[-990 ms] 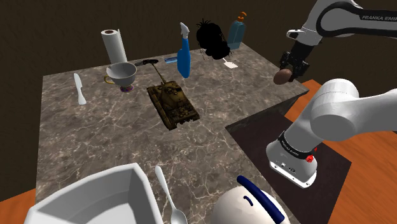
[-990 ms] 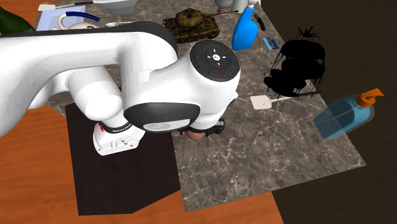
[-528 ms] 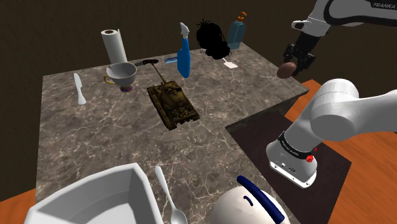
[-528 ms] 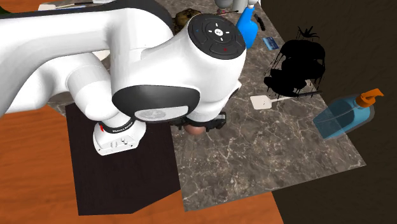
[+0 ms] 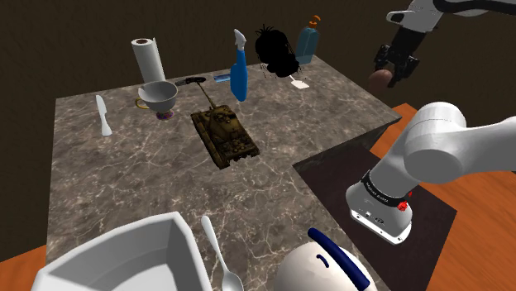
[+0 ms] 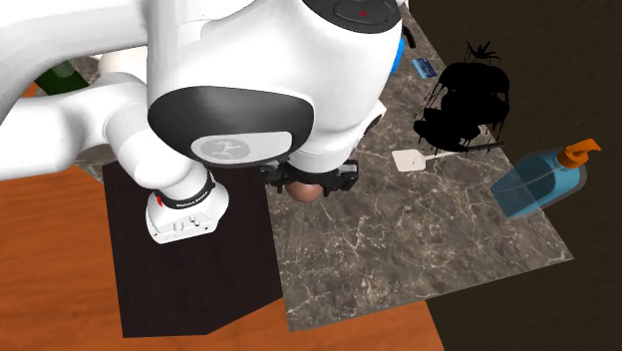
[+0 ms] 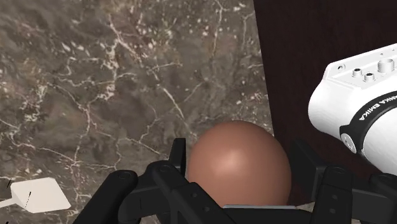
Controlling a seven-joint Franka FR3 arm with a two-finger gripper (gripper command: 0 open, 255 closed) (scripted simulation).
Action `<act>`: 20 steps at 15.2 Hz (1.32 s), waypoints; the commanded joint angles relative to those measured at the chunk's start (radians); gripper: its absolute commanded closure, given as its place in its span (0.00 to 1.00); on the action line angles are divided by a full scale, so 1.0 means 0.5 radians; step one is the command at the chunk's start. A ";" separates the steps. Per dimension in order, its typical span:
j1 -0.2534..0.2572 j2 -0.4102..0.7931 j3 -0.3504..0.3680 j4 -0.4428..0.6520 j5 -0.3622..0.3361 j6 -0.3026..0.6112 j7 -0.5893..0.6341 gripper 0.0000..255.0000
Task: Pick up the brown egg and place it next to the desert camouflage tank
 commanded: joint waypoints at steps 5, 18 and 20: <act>0.020 0.011 0.091 0.140 0.079 -0.136 -0.004 1.00; 0.058 0.013 0.357 0.274 0.295 -0.325 0.132 1.00; 0.064 -0.016 0.454 0.204 0.371 -0.309 0.227 1.00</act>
